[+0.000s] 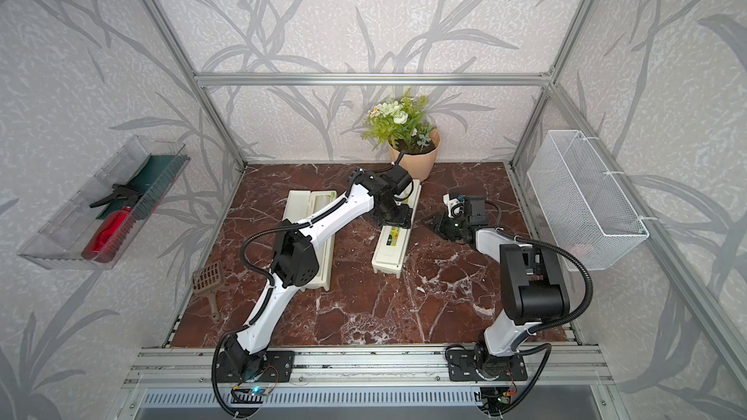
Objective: Put plastic wrap rolls into dispensers
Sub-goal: Open the lid of the plastic wrap cutting box.
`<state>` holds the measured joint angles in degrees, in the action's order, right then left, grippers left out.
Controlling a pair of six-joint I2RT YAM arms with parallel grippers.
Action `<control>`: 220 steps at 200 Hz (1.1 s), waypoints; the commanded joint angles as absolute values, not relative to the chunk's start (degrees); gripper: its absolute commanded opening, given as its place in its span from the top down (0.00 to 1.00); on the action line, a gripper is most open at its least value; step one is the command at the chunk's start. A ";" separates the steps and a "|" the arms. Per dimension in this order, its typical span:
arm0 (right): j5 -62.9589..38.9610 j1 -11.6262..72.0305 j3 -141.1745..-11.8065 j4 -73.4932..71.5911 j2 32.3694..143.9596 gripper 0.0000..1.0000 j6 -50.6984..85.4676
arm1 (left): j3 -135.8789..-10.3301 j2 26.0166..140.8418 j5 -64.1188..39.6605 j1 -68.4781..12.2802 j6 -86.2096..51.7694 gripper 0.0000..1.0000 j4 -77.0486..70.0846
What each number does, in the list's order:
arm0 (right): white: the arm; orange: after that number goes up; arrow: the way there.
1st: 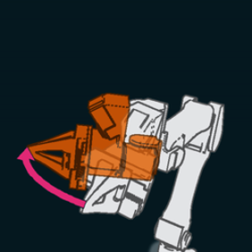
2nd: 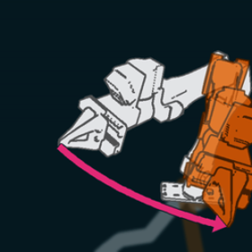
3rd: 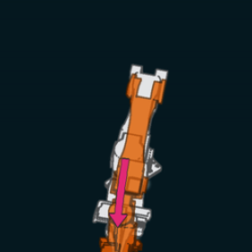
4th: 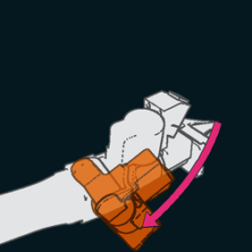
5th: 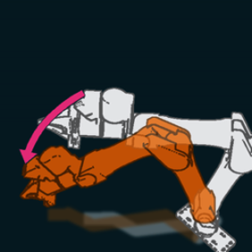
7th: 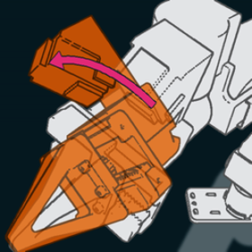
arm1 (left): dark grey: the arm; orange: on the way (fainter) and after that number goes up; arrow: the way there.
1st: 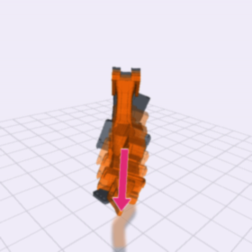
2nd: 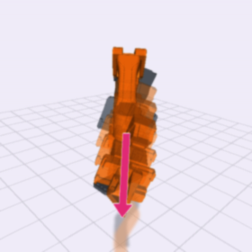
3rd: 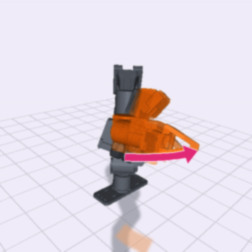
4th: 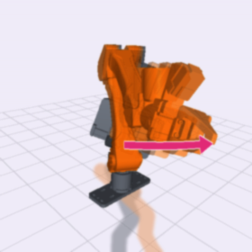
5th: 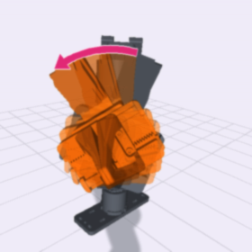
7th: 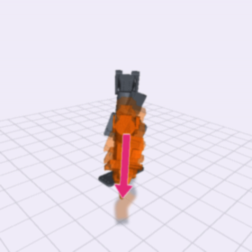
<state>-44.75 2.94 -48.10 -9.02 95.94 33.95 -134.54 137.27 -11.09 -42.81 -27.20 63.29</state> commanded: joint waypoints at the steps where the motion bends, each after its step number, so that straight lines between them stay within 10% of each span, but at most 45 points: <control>1: -46.53 4.16 -50.98 -12.12 96.72 0.66 35.30 | -132.71 135.33 -15.75 -42.09 -25.89 0.35 62.68; 148: -44.35 10.32 -63.87 -10.59 105.59 0.83 38.97 | -119.44 128.86 -27.42 -38.43 -31.28 0.37 48.96; 184: -43.90 13.02 -65.45 -11.82 105.78 0.83 40.25 | -117.67 126.30 -23.09 -36.94 -31.07 0.01 49.23; 220: -43.43 15.45 -68.14 -10.42 107.84 0.84 40.63 | -107.22 116.81 -20.44 -31.44 -32.88 0.00 40.38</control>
